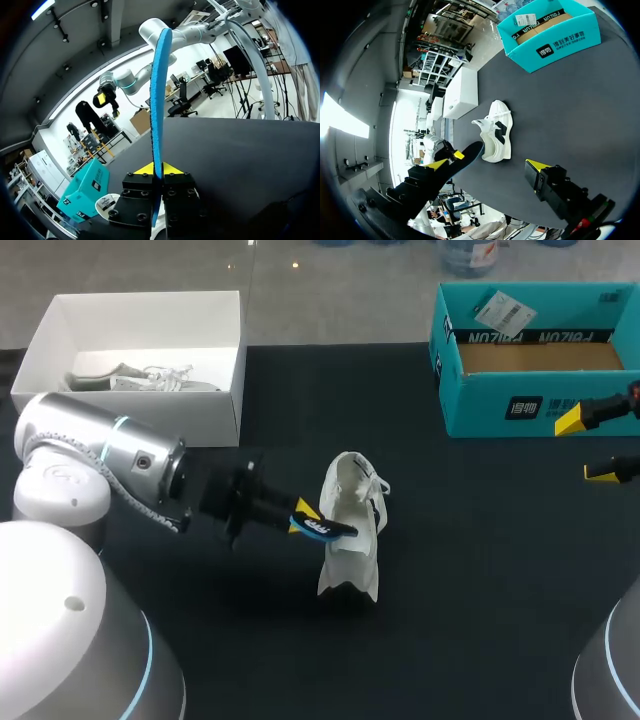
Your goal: Take the shoe out of the shoebox, open the shoe tongue, remove and reinsert the insole, then place the shoe into the shoebox
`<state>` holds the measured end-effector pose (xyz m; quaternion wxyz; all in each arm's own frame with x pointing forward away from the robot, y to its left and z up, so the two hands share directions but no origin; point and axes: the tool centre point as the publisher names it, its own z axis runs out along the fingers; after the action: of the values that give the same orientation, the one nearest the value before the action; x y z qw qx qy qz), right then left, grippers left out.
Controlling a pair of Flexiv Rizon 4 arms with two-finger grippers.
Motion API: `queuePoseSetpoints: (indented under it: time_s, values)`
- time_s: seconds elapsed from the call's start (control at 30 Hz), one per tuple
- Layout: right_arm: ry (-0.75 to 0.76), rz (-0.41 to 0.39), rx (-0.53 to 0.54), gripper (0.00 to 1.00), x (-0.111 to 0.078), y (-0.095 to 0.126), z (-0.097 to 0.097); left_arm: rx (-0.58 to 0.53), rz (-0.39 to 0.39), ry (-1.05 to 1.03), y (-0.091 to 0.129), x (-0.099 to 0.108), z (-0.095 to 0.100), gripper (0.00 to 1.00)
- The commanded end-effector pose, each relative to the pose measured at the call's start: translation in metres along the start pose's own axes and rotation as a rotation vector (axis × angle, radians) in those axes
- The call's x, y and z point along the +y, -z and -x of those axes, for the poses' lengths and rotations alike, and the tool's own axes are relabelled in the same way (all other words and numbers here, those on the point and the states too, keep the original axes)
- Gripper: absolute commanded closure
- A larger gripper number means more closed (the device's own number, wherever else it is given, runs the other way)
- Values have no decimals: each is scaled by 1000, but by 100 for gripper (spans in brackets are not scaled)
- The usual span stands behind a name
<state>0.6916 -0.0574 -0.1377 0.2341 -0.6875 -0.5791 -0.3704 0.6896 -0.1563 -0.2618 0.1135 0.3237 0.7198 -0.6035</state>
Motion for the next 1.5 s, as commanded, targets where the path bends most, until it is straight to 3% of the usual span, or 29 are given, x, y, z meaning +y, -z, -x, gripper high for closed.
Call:
queuePoseSetpoints:
  time_s: [0.03,0.2,0.57,1.0,1.3,1.5]
  values:
    - [-2,-1,-3,0,0,0,0,6,7,17,-6,11,-1,100]
    - [-2,-1,-3,0,0,0,0,5,57,13,-9,30,-3,100]
    - [-2,-1,-3,0,0,0,0,13,83,35,-8,36,-7,100]
    - [-2,-1,-3,0,0,0,0,-6,-55,6,-4,-11,2,100]
    - [-2,-1,-3,0,0,0,0,12,-127,-5,-34,-17,8,100]
    - [-2,-1,-3,0,0,0,0,0,-114,-25,-52,-14,13,100]
